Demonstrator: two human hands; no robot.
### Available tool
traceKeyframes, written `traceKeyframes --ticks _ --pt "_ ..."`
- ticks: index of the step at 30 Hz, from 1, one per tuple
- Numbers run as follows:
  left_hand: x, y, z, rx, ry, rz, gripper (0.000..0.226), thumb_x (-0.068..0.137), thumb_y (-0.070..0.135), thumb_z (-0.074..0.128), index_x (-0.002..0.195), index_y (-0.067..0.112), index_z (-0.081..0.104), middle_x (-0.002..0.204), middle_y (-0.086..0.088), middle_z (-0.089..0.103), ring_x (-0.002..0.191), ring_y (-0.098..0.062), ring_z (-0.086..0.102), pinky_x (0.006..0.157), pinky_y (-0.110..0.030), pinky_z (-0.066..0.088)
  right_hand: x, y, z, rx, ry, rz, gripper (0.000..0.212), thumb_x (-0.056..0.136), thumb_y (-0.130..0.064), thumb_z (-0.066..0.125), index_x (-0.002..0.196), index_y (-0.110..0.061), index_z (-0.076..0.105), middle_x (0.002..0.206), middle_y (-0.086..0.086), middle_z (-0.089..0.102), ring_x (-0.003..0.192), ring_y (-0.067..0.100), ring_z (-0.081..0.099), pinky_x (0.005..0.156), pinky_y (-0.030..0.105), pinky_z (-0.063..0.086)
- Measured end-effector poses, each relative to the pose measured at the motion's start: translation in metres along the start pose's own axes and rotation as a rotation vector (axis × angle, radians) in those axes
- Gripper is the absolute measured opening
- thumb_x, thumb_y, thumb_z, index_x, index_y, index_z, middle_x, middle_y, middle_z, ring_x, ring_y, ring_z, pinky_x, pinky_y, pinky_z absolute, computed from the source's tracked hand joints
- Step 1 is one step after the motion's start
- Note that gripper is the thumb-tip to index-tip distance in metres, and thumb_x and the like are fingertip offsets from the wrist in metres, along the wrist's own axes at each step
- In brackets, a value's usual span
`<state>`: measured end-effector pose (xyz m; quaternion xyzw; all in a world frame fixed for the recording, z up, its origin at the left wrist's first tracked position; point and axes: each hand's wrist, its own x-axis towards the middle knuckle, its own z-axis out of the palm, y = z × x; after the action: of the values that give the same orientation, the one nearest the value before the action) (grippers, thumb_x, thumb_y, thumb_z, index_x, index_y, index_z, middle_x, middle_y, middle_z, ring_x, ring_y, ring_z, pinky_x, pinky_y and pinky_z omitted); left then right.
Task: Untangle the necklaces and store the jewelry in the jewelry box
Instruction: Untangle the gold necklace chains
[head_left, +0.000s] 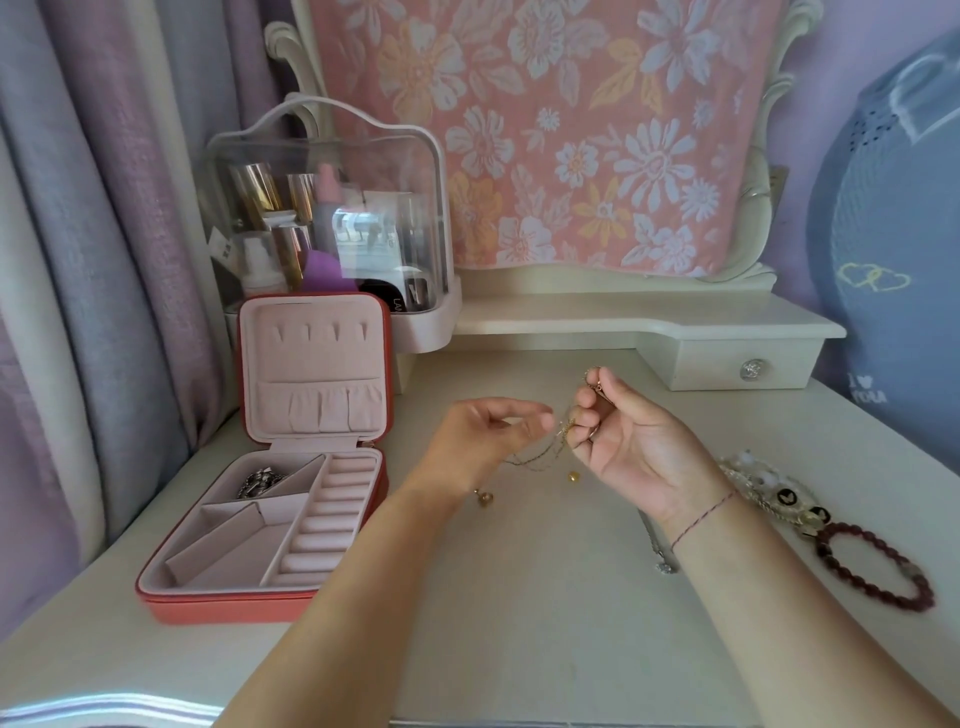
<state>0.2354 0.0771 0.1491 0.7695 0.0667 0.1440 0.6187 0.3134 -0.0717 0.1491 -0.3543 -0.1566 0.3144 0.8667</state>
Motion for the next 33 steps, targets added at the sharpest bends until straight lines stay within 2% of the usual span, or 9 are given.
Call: traceKeyframes --ticks 2,5,7,9,12,16,24,28,33 --pt "-0.001 -0.001 0.002 -0.002 -0.064 -0.005 0.021 0.073 0.034 0.080 0.090 0.023 0.078 0.093 -0.018 0.070 0.081 -0.012 0.056 0.080 -0.018 0.043 0.000 0.000 0.002 -0.007 -0.018 0.008 0.008 0.086 -0.022 0.055 0.081 -0.016 0.057 0.068 -0.001 0.053 0.055 0.009 0.047 0.053 0.018 0.044" --pt "0.000 -0.004 0.002 -0.041 -0.073 0.015 0.017 0.073 0.019 0.081 0.089 0.015 0.076 0.092 -0.012 0.075 0.085 -0.013 0.066 0.087 -0.020 0.047 0.000 0.001 0.003 -0.014 -0.027 0.009 0.008 0.086 -0.021 0.054 0.082 -0.015 0.056 0.069 0.000 0.054 0.056 0.010 0.050 0.053 0.019 0.047" --pt "0.000 -0.003 0.002 -0.064 -0.081 0.040 0.020 0.074 0.015 0.081 0.092 0.008 0.076 0.089 -0.009 0.074 0.083 -0.011 0.067 0.085 -0.017 0.048 -0.001 0.001 0.004 -0.008 -0.030 0.006 0.008 0.087 -0.020 0.054 0.082 -0.014 0.056 0.070 0.001 0.055 0.057 0.010 0.052 0.054 0.020 0.048" --pt "-0.002 0.000 0.003 -0.072 -0.057 0.042 0.019 0.079 0.010 0.077 0.096 0.001 0.074 0.076 -0.001 0.073 0.066 -0.001 0.064 0.069 -0.009 0.047 -0.001 0.000 0.004 0.011 -0.030 0.005 0.008 0.087 -0.020 0.054 0.081 -0.014 0.056 0.071 0.002 0.057 0.058 0.011 0.053 0.055 0.020 0.049" --pt "-0.003 0.005 0.003 -0.071 -0.020 0.002 0.016 0.085 0.011 0.071 0.097 0.000 0.071 0.046 0.016 0.052 0.038 0.001 0.039 0.045 -0.007 0.030 -0.003 -0.002 0.003 0.031 -0.009 -0.007 0.008 0.086 -0.021 0.056 0.081 -0.015 0.056 0.072 0.002 0.058 0.060 0.011 0.052 0.055 0.020 0.047" --pt "-0.001 0.005 0.001 -0.089 -0.015 -0.037 0.010 0.088 0.017 0.068 0.093 0.009 0.073 0.042 0.014 0.038 0.042 -0.006 0.024 0.043 -0.016 0.022 -0.003 -0.004 0.002 -0.114 0.118 -0.034 0.012 0.084 -0.026 0.060 0.078 -0.016 0.057 0.068 0.000 0.058 0.055 0.009 0.047 0.052 0.018 0.041" --pt "-0.001 0.005 0.000 -0.106 0.001 -0.030 0.002 0.087 0.012 0.070 0.087 0.014 0.071 0.044 0.014 0.043 0.044 -0.007 0.024 0.043 -0.016 0.022 -0.001 0.007 0.002 -0.854 0.383 -0.300 0.021 0.086 -0.027 0.067 0.070 -0.016 0.058 0.072 -0.003 0.057 0.051 0.010 0.045 0.054 0.021 0.037" --pt "0.000 0.003 -0.001 -0.108 0.011 -0.020 0.006 0.082 0.014 0.075 0.080 0.015 0.070 0.044 0.015 0.044 0.042 -0.005 0.026 0.043 -0.014 0.025 -0.002 0.009 0.003 -0.953 0.358 -0.415 0.012 0.080 -0.025 0.073 0.080 -0.023 0.061 0.082 -0.007 0.059 0.065 0.009 0.049 0.063 0.022 0.039" --pt "-0.001 0.004 -0.001 -0.127 0.021 0.026 0.013 0.082 0.008 0.073 0.084 0.001 0.063 0.044 0.016 0.049 0.037 0.002 0.039 0.043 -0.008 0.030 -0.006 0.008 0.008 -0.896 0.164 -0.325 0.011 0.088 -0.016 0.066 0.077 -0.017 0.066 0.060 -0.009 0.053 0.051 0.006 0.041 0.050 0.015 0.033"
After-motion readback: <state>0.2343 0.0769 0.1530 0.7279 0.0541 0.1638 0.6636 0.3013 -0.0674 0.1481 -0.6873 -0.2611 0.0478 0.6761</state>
